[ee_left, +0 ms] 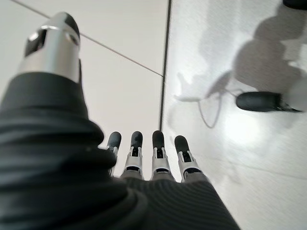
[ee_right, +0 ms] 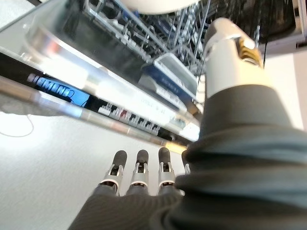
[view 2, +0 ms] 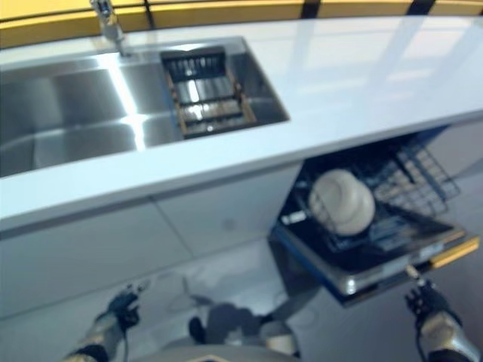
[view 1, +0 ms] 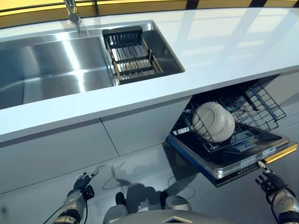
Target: Take plates into dishwasher
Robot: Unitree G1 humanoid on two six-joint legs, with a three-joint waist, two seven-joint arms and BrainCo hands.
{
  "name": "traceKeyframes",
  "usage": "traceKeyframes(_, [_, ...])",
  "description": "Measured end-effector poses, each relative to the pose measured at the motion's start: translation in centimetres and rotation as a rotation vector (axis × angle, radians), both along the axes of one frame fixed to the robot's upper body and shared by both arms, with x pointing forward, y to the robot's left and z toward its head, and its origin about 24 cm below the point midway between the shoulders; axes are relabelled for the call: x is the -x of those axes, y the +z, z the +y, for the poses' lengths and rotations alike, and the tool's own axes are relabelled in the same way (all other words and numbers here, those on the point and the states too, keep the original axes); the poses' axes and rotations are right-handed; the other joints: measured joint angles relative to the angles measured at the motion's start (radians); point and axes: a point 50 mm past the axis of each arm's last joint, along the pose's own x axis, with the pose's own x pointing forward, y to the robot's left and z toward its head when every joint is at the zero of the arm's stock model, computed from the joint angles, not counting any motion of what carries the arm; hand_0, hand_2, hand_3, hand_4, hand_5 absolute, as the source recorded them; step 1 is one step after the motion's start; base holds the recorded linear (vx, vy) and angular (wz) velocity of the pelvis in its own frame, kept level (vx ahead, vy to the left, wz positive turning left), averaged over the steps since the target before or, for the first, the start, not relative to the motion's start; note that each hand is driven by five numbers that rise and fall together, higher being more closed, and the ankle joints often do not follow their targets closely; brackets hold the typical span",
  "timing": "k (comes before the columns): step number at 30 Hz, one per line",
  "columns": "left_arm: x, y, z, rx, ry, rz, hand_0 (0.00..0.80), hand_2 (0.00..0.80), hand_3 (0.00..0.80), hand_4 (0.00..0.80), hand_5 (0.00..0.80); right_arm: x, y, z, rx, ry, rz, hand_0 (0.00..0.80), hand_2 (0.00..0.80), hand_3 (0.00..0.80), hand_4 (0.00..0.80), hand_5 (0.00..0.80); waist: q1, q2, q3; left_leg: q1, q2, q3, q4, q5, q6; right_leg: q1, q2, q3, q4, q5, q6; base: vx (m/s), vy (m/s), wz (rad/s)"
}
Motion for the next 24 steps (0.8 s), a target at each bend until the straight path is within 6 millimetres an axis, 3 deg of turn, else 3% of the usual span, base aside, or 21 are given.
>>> traceKeyframes(6, [0.0,0.1,0.2,-0.006,0.001,0.000,0.000,0.000,0.000,0.000,0.000,3.4,-1.9,0.7,-0.059,0.000,0.092,0.000,0.000,0.000,0.000,0.000,-0.003,-0.004,-0.004,-0.002,0.019,0.026,0.000,0.000,-0.001,-0.021,0.019,0.026,0.002,0.008,-0.011,-0.034,-0.029,-0.16])
traceKeyframes(11, [-0.8,0.6,0.2,0.002,-0.020,-0.041,0.000,0.000,0.000,0.000,0.000,4.7,-3.9,2.7,-0.149,0.045,0.119,0.000,0.000,0.000,0.000,0.000,-0.004,-0.003,-0.004,-0.004,0.031,0.039,0.001,0.004,-0.011,-0.029,0.030,0.040,0.004,0.015,-0.019,-0.072,-0.062,-0.11])
traceKeyframes(18, [-2.0,1.2,0.1,0.012,-0.027,-0.100,0.000,0.000,0.000,0.000,0.000,2.8,-5.3,5.8,-0.206,0.139,0.072,0.000,0.000,0.000,0.000,0.000,0.001,0.021,0.008,-0.023,0.032,0.041,0.002,0.006,-0.009,-0.057,0.029,0.040,0.013,0.015,-0.019,-0.107,-0.032,-0.01])
traceKeyframes(24, [-3.3,1.7,-0.7,0.039,-0.026,-0.155,0.000,0.000,0.000,0.000,0.000,-1.4,-4.6,7.1,-0.187,0.186,-0.063,0.000,0.000,0.000,0.000,0.000,0.003,0.116,0.080,-0.095,0.027,0.011,0.045,0.017,-0.008,-0.108,0.022,0.016,0.043,0.016,-0.018,-0.176,-0.002,0.11])
